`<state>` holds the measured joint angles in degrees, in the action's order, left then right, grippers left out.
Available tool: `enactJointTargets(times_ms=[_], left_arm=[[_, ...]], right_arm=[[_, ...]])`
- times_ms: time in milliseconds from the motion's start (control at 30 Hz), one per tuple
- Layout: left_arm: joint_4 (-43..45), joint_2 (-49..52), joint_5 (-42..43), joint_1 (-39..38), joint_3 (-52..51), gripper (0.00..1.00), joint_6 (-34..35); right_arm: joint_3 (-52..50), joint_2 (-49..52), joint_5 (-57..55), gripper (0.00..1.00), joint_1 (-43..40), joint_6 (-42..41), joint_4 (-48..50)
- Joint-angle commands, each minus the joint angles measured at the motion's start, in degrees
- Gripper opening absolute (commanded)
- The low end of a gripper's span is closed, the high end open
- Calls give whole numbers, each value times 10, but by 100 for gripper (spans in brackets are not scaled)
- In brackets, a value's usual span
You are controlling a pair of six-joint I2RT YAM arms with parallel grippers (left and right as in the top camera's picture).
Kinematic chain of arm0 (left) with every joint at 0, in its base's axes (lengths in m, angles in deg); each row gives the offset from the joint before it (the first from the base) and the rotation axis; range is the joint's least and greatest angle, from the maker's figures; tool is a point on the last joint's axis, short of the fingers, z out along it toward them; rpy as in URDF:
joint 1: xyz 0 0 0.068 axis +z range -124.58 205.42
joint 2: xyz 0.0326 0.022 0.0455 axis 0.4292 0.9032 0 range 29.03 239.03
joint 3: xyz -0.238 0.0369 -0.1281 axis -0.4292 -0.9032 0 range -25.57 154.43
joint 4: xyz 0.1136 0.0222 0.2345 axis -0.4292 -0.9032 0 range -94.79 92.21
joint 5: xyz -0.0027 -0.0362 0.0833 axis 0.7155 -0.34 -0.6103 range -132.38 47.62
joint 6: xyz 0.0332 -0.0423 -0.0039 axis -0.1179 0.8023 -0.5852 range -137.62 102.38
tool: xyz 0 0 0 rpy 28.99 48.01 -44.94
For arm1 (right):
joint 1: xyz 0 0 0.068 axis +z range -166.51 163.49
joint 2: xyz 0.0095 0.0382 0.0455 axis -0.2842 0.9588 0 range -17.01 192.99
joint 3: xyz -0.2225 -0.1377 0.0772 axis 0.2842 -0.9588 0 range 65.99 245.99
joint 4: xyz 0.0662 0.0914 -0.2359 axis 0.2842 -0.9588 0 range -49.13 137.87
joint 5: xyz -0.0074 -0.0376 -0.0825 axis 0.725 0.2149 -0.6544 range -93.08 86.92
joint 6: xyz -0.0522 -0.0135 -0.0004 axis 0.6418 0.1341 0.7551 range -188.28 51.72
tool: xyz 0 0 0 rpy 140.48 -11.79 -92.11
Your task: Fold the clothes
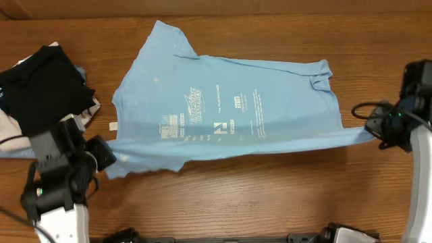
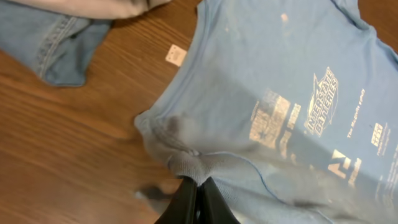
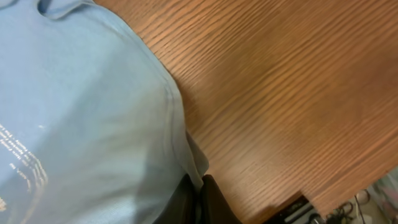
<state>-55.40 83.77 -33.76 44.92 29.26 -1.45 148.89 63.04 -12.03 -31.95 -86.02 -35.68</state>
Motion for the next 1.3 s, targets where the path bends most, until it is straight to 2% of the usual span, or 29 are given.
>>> enactJointTargets(times_ms=[0, 167, 567, 1033, 1267], left_arm=[[35, 59, 54, 3, 16, 4, 4], [114, 150, 123, 3, 16, 4, 4], [240, 281, 122, -2, 16, 4, 7], [346, 341, 116, -41, 16, 4, 8], [367, 342, 42, -64, 16, 4, 8]], right_arm=[[1, 31, 17, 4, -3, 1, 16], [1, 75, 27, 4, 16, 1, 43], [1, 163, 26, 4, 42, 2, 155], [-1, 251, 24, 4, 42, 2, 207], [-9, 255, 14, 4, 42, 2, 230]])
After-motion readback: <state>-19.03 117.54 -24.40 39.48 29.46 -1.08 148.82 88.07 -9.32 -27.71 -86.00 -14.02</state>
